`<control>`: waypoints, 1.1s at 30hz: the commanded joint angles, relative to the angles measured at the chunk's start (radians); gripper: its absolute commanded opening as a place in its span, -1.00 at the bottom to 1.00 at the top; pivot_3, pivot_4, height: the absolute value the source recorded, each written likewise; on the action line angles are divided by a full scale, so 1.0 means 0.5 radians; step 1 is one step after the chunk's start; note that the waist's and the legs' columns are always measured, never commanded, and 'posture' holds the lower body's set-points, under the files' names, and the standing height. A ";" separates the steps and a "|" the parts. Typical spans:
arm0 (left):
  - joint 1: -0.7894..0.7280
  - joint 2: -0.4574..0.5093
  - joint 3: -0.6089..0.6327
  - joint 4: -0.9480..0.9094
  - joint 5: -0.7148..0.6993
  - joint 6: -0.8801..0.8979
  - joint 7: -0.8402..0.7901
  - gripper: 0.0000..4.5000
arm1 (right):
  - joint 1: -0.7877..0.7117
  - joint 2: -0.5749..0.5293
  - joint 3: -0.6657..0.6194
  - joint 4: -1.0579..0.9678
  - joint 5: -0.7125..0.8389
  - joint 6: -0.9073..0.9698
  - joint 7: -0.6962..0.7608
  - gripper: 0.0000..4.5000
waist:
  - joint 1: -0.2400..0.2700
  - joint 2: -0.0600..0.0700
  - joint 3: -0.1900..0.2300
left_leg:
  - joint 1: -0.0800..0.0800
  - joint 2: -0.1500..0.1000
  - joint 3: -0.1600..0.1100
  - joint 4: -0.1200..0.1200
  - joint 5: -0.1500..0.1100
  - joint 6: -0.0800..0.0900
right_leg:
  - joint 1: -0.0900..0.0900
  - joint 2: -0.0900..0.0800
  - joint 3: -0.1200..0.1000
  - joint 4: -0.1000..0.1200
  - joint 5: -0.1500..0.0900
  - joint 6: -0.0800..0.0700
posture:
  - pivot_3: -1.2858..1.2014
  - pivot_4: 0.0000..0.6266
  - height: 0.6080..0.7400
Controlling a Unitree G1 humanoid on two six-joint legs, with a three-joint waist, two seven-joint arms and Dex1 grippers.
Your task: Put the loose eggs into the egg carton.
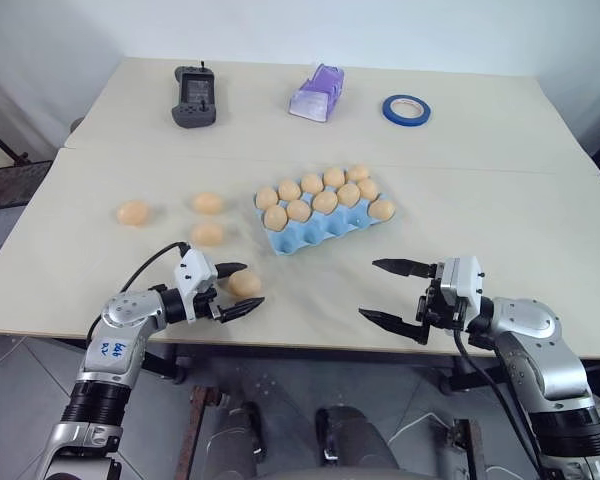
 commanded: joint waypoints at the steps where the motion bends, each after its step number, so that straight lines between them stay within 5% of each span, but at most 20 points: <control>1: -0.047 -0.007 0.017 0.001 0.006 -0.062 0.001 0.32 | 0.044 0.018 -0.037 -0.079 0.003 -0.035 -0.062 1.00 | 0.004 0.000 0.000 | 0.000 0.000 0.000 0.000 0.000 0.000 | 0.000 -0.001 0.000 0.000 0.000 0.000 | 0.03 -0.52 1.00; 4: -0.074 -0.008 0.006 -0.018 0.002 -0.050 -0.009 -0.07 | 0.070 0.020 -0.043 -0.091 0.000 -0.037 -0.102 1.00 | 0.013 0.000 0.000 | 0.000 0.000 0.000 0.000 0.000 0.000 | 0.000 -0.001 0.000 0.000 0.000 0.000 | 0.03 -0.52 1.00; 6: -0.137 -0.034 -0.010 -0.064 -0.039 0.001 -0.026 -0.14 | 0.085 0.019 -0.049 -0.100 -0.004 -0.038 -0.127 1.00 | 0.019 0.000 0.000 | 0.000 0.000 0.000 0.000 0.000 0.000 | 0.000 -0.001 0.000 0.000 0.000 0.000 | 0.03 -0.52 1.00; 13: -0.704 -0.303 -0.119 0.261 0.018 0.115 0.039 -0.15 | 0.100 0.021 -0.050 -0.090 -0.008 -0.048 -0.166 1.00 | 0.074 0.000 0.000 | -0.003 -0.002 -0.004 0.009 0.000 0.003 | 0.003 -0.001 -0.004 0.001 0.002 0.003 | 0.03 -0.52 1.00; 23: -1.582 -0.926 -0.253 1.566 0.389 -0.386 0.416 -0.15 | 0.149 0.075 -0.064 -0.112 -0.064 -0.107 -0.298 1.00 | 0.100 -0.001 0.001 | -0.010 -0.006 -0.004 0.015 0.000 0.021 | 0.002 0.000 -0.003 -0.004 0.004 0.009 | 0.03 -0.52 1.00; 33: -1.911 -1.156 -0.231 2.178 0.588 -0.587 0.713 -0.15 | 0.311 0.132 -0.080 -0.285 -0.113 -0.131 -0.502 1.00 | 0.095 -0.001 0.001 | -0.011 -0.005 -0.007 0.015 0.000 0.019 | 0.001 0.003 -0.006 -0.005 0.003 0.009 | 0.03 -0.52 1.00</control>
